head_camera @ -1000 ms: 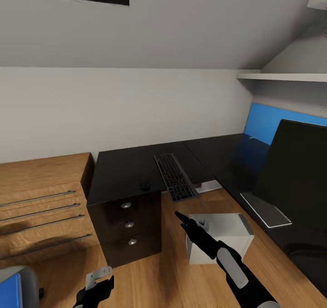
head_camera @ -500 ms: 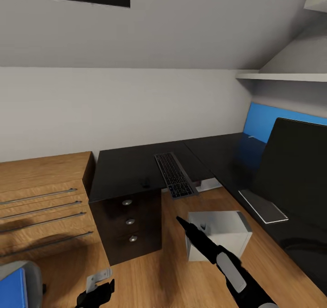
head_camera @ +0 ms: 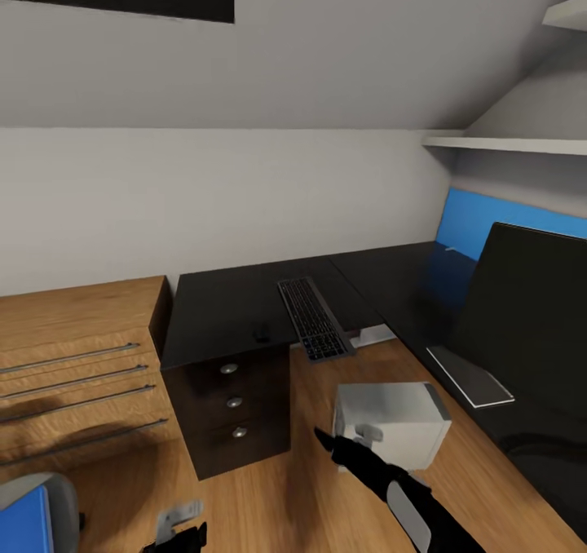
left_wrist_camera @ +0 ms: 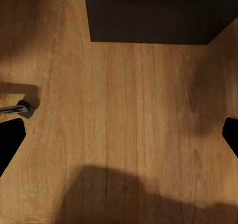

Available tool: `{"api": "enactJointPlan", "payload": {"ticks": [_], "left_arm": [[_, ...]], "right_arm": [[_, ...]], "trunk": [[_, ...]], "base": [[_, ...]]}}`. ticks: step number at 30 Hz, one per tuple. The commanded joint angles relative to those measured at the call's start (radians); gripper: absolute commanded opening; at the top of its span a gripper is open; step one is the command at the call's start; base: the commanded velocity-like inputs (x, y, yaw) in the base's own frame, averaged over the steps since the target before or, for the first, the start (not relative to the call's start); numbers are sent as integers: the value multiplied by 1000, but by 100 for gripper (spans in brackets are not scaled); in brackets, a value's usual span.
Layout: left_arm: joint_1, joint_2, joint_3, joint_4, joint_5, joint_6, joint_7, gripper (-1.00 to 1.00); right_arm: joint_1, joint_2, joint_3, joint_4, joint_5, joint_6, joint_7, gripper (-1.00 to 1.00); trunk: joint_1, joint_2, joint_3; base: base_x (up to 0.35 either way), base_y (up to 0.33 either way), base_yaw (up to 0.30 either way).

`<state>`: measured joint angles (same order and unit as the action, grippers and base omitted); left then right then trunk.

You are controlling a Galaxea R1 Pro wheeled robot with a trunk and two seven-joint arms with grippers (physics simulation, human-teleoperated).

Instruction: In the bedroom, organize the workspace by keeping the computer under the desk, ensuring the monitor is on the desk, placing the keyboard on the desk next to the monitor, placing the mouse on the desk next to the keyboard, moving the folder from the swivel chair onto the desk next to the mouse, stacking the notebook on top of the folder with the pen on top of the notebook, and positioning the swivel chair next to the desk.

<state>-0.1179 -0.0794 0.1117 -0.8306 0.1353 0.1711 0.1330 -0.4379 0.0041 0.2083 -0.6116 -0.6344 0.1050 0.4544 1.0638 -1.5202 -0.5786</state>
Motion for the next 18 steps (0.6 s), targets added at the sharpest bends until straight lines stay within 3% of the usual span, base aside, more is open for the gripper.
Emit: {"api": "enactJointPlan", "payload": {"ticks": [1,5,13,18], "left_arm": [[0,-1,1,9,10,2,3,100],[0,0,0,47,10,-53,2,100],[0,-2,-5,94,7,-227,1,100],[0,-2,-6,125,6,-332,1,100]], "right_arm": [[0,-1,0,6,2,-2,1,100],[1,-1,0,87,39,-80,-2,100],[1,-4,-2,240,50,-310,-15,100],[1,-5,-3,299,50,-455,-75,100]], "trunk": [[-4,7,2],[-16,28,12],[-16,28,12],[-16,28,12]], "base": [[0,0,0],[0,0,0],[0,0,0],[0,0,0]]}}
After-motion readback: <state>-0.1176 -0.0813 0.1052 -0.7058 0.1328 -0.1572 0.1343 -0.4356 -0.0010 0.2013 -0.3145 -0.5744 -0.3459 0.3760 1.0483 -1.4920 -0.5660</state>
